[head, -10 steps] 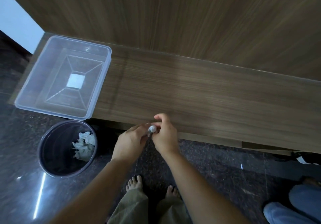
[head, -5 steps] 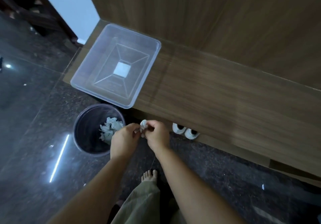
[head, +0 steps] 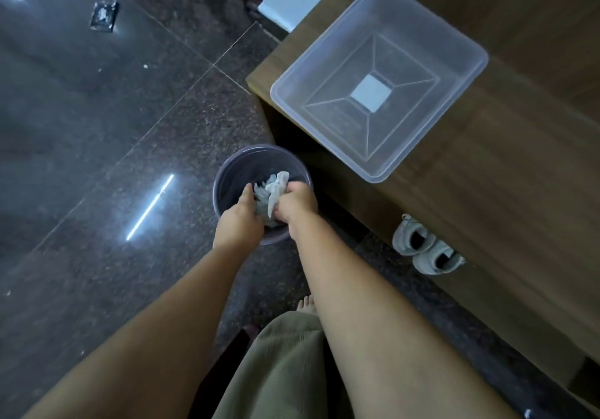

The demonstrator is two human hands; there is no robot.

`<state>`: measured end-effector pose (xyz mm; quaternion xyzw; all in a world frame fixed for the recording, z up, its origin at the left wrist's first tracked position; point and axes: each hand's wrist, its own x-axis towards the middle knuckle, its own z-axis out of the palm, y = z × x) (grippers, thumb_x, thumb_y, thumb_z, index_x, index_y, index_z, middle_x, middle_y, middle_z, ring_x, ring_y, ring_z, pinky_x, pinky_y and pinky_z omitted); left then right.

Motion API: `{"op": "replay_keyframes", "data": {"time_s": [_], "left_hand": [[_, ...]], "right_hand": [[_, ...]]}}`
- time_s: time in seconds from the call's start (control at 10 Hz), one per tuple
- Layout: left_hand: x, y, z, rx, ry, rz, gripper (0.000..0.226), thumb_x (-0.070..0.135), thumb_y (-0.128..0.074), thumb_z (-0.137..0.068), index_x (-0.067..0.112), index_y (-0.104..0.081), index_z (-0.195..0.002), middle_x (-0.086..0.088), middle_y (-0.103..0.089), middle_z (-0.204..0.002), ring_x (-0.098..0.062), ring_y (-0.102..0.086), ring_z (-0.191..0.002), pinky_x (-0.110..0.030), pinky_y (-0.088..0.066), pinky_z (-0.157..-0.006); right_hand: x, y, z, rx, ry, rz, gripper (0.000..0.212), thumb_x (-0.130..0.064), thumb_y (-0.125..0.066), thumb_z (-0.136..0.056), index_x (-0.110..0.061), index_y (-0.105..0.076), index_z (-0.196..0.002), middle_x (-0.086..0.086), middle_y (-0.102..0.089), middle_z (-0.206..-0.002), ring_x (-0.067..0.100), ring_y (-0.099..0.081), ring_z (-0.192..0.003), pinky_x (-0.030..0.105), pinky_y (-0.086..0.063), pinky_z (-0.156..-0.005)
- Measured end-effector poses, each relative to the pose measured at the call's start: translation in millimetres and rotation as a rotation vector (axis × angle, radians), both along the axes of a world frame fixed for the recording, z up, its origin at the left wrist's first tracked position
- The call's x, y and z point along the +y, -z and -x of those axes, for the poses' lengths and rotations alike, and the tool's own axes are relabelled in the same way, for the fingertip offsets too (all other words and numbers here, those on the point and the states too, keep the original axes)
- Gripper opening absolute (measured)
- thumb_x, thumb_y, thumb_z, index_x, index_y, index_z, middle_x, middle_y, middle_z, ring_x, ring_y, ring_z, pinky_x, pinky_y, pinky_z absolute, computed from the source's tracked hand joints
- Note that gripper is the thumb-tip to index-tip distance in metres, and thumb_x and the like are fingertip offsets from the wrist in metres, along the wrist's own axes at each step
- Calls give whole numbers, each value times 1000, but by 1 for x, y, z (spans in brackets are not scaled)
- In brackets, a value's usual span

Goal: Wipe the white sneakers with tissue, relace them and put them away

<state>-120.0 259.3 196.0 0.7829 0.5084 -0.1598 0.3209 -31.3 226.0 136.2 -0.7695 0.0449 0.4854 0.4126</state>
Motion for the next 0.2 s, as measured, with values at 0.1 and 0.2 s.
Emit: {"op": "replay_keyframes", "data": {"time_s": [0.1,0.2], "left_hand": [[1,1,5,40,-24,32,68,7,-41,-90,20,-13,-150,-19,-51,-133,-36,-53,-112,-41,-48,-88],[-9,5,9,73,-10,15,66,8,-42,-89,19,-17,-149,-17,-47,-139,-36,-49,-119,-42,-45,-92]], "right_hand": [[-5,-10,-1,-41,-37,37,24,-13,-46,-89,-9,-65,-104,11,-66,-103,29,-61,-97,40,-49,-89],[-23,-16,-6,-53,-66,106,35,-2,-38,-92,-5,-54,-123,15,-56,-125,31,-54,-112,33,-45,-86]]}}
